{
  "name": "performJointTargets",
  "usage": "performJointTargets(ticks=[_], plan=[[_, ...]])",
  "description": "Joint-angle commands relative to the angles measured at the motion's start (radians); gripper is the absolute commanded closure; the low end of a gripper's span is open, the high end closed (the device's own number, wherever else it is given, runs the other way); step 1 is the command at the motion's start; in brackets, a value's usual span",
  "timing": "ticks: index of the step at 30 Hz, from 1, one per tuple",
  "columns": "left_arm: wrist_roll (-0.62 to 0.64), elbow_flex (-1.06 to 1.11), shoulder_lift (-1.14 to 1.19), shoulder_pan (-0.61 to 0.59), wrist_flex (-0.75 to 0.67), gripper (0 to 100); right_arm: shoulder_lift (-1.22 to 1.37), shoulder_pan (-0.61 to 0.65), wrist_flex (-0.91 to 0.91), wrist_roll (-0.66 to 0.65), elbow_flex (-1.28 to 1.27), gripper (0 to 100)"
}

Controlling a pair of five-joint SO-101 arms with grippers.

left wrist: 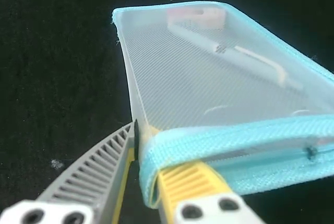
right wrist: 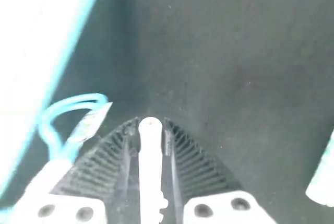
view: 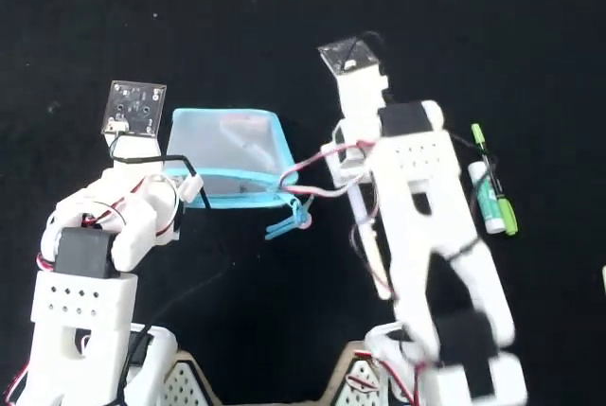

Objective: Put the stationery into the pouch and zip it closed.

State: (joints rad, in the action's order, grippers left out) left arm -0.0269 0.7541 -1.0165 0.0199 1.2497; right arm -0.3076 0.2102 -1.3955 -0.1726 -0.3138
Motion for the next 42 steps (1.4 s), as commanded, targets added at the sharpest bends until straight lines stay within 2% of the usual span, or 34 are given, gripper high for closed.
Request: performJointTargets(ticks=[1, 6, 13, 20, 26, 35, 42], plan=[[0.008, -0.008, 0.0, -0.001, -0.02, 97, -0.209, 0.057, -0.037, 0.0, 0.008, 98.8], [0.008, -0.008, 0.0, 0.001, -0.02, 97, -0.449, 0.138, -0.037, 0.0, 0.007, 98.8], [0.009, -0.004, 0.0, -0.001, -0.031, 97, -0.702, 0.219, 0.1, 0.0, 0.007, 98.7], [0.009, -0.004, 0.0, -0.001, -0.031, 97, -0.894, 0.41, 0.153, 0.0, -0.03, 98.7], [0.009, -0.004, 0.0, -0.001, -0.031, 97, -1.001, 0.505, 0.331, -0.005, -0.176, 98.7], [0.011, -0.004, 0.0, -0.001, -0.031, 97, -1.164, 0.569, 0.721, -0.008, -0.453, 98.7], [0.011, -0.004, 0.0, -0.001, -0.031, 97, -1.239, 0.595, 0.816, -0.009, -0.618, 98.7]])
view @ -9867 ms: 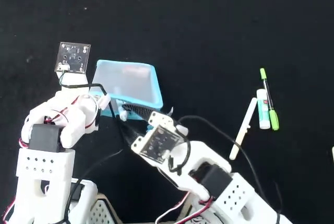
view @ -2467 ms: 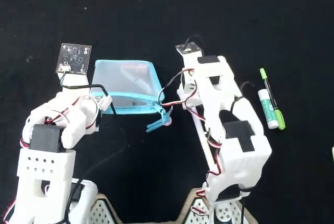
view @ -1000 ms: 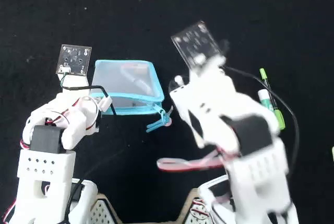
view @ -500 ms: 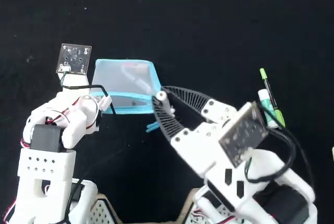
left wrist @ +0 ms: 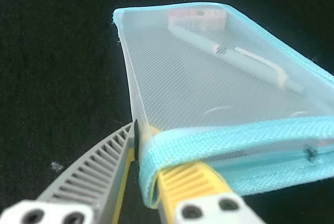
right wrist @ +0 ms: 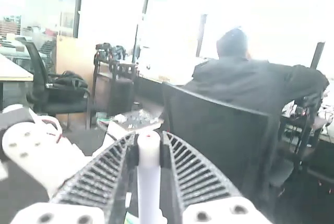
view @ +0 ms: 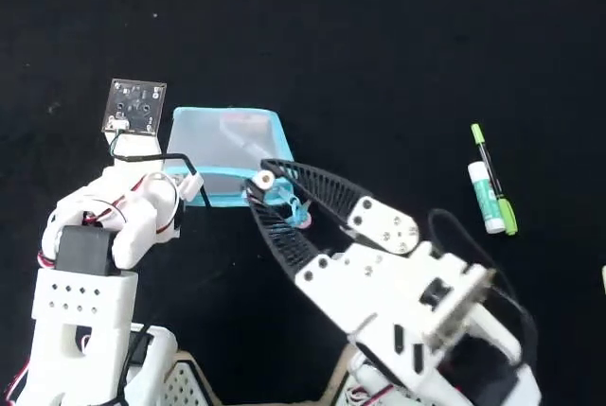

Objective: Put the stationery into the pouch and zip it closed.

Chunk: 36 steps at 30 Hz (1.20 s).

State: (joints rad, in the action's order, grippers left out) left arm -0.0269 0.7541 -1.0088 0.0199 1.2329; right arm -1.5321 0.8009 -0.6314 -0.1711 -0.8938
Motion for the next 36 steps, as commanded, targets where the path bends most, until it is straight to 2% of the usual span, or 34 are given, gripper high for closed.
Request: performJointTargets(ticks=[1, 12, 17, 21, 24, 29, 36], plan=[[0.011, -0.004, -0.008, -0.001, -0.014, 97, -0.021, 0.005, 0.071, -0.011, -0.064, 98.7], [0.009, -0.004, -0.008, -0.001, -0.012, 97, -0.024, 0.003, 0.239, -0.011, -0.223, 98.7], [0.009, -0.004, -0.008, -0.001, -0.012, 97, -0.024, 0.003, 0.229, -0.028, -0.275, 98.7], [0.009, -0.004, -0.008, -0.001, -0.011, 97, -0.024, 0.003, 0.166, -0.19, -0.349, 98.7], [0.009, -0.004, -0.008, -0.001, -0.011, 97, -0.024, 0.005, 0.12, -0.261, -0.384, 98.7], [0.009, -0.004, -0.008, -0.001, -0.012, 97, -0.024, 0.008, 0.057, -0.269, -0.41, 98.7], [0.009, -0.004, -0.008, -0.001, -0.014, 97, -0.022, 0.008, 0.071, -0.267, -0.493, 98.7]])
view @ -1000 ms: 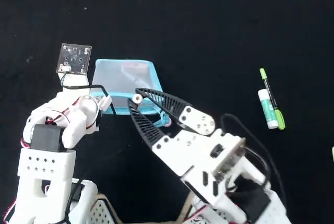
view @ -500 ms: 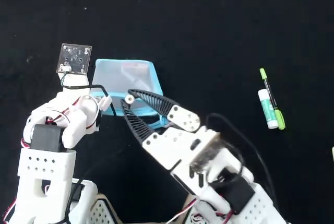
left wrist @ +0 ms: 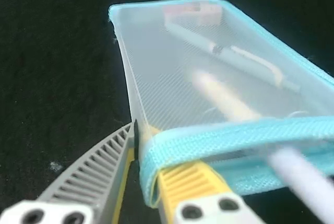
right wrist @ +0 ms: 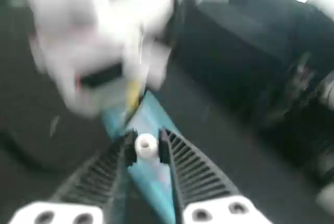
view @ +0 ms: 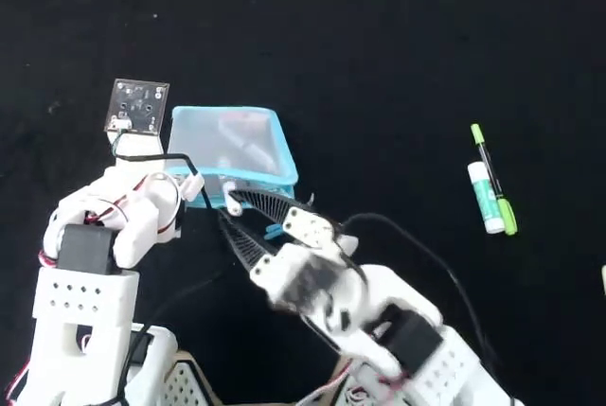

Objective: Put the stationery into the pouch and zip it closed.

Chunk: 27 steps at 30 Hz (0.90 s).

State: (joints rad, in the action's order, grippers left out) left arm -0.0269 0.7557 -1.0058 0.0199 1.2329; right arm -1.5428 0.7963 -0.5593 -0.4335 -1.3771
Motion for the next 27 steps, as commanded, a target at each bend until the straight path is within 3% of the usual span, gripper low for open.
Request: performJointTargets(ticks=[1, 11, 17, 27], plan=[[0.009, -0.005, -0.011, -0.001, -0.014, 97, -0.013, 0.014, 0.0, -0.005, -0.019, 98.7], [0.009, -0.005, -0.011, -0.001, -0.014, 97, -0.005, 0.012, -0.008, 0.0, -0.01, 97.8], [0.009, -0.005, -0.011, -0.001, -0.014, 97, -0.005, 0.009, -0.009, 0.153, -0.001, 82.2], [0.009, -0.005, -0.011, -0.001, -0.014, 97, -0.013, 0.008, -0.057, 0.046, 0.122, 93.6]])
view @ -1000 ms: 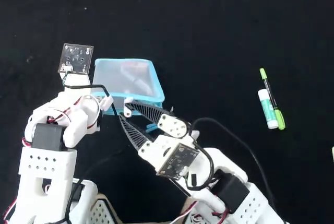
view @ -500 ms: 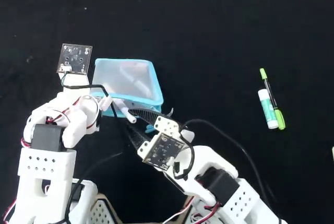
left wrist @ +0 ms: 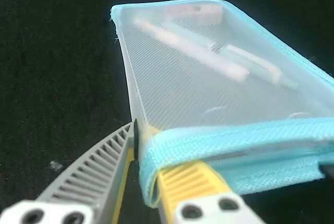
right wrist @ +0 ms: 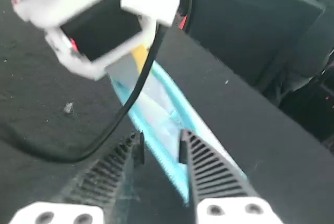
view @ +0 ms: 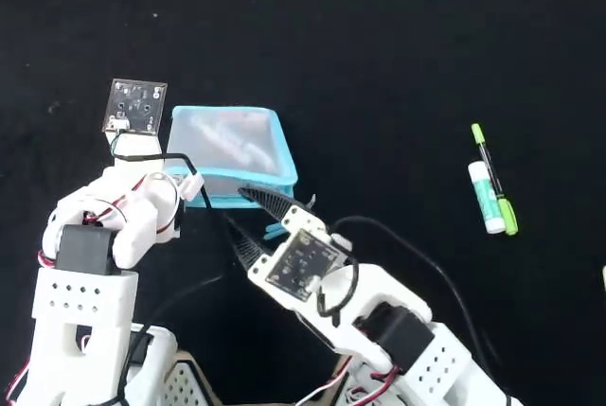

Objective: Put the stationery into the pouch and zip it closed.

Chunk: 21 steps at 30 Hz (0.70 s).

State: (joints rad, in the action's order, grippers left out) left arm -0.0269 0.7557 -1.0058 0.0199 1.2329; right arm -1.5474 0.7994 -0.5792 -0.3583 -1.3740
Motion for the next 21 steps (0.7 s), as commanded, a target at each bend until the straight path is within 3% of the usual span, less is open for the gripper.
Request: performJointTargets(ticks=[1, 6, 12, 21], plan=[[0.008, -0.005, -0.011, -0.001, -0.012, 97, -0.008, 0.005, -0.066, -0.032, 0.153, 94.2], [0.008, -0.005, -0.011, -0.001, -0.012, 97, -0.01, -0.051, -0.279, -0.028, 0.367, 94.2], [0.008, -0.005, -0.011, -0.001, -0.012, 97, -0.004, -0.316, -0.519, -0.026, 0.619, 93.9], [0.008, -0.005, -0.011, -0.001, -0.012, 97, 0.002, -0.671, -0.535, -0.026, 0.486, 93.9]])
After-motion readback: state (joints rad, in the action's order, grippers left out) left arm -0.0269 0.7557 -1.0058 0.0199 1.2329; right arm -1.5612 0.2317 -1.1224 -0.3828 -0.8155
